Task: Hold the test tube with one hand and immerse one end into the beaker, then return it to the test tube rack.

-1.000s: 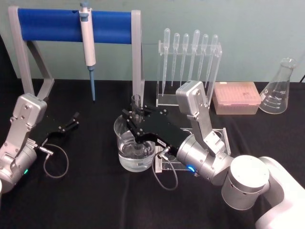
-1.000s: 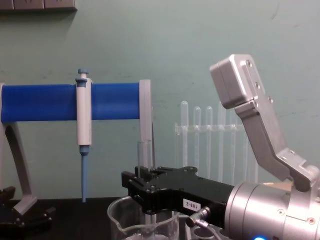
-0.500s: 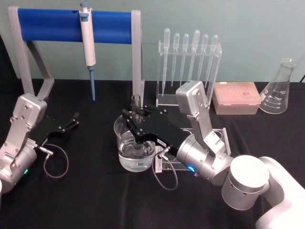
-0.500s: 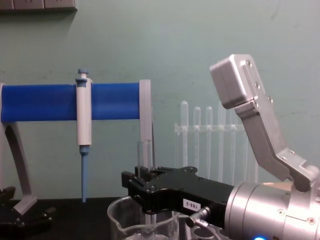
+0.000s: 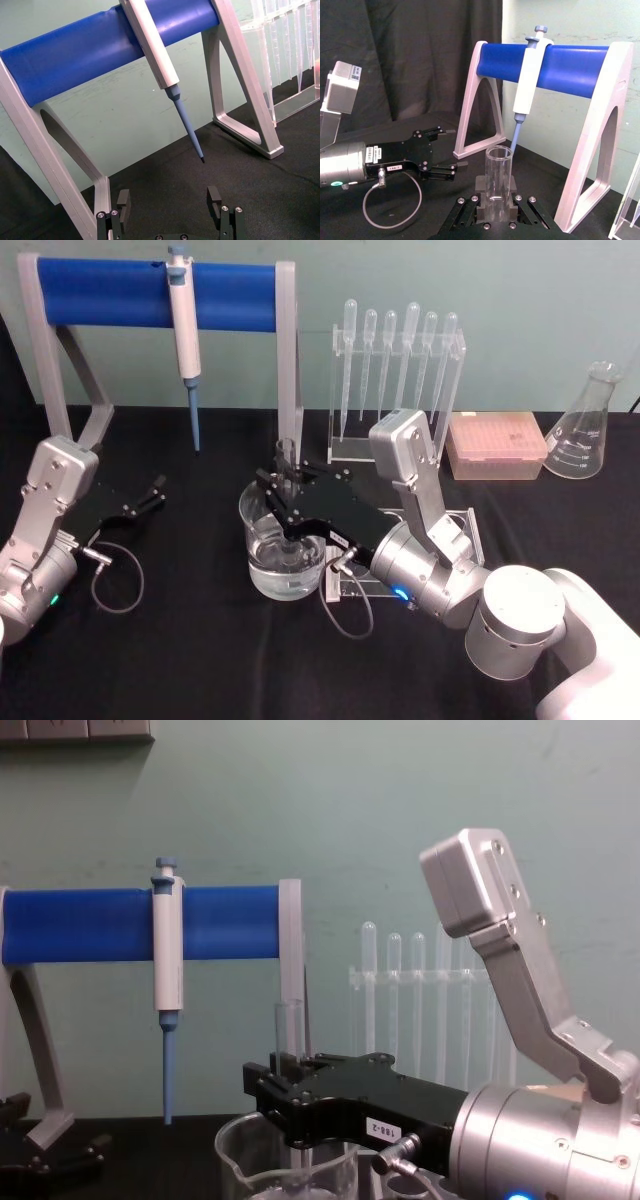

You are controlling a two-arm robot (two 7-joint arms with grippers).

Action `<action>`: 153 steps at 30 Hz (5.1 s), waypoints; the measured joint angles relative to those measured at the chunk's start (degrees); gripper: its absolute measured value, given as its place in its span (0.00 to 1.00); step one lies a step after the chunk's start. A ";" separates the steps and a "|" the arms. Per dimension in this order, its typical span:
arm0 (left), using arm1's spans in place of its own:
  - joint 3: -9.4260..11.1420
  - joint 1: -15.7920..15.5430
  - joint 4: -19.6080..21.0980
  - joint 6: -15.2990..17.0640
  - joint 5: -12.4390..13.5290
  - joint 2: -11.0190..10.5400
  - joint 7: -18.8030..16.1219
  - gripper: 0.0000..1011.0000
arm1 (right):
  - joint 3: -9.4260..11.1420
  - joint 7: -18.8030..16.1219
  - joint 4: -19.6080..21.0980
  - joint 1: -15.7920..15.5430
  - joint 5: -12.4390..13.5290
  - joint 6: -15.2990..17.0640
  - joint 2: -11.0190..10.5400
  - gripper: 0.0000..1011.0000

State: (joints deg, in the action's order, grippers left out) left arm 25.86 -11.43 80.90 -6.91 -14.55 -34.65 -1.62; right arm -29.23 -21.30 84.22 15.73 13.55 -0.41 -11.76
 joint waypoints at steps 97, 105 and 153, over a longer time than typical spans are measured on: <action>0.00 0.00 0.00 0.00 0.00 0.00 0.00 0.99 | 0.00 0.00 0.00 0.00 0.00 0.00 0.00 0.23; 0.00 0.00 0.00 0.00 0.00 0.00 0.00 0.99 | 0.00 0.00 0.00 0.00 0.00 -0.01 0.00 0.23; 0.00 0.00 0.00 0.00 0.00 0.00 0.00 0.99 | 0.00 0.00 0.00 0.00 0.00 0.00 0.00 0.23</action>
State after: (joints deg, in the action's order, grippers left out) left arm 25.86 -11.43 80.90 -6.91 -14.55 -34.65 -1.62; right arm -29.23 -21.30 84.22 15.73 13.55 -0.41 -11.76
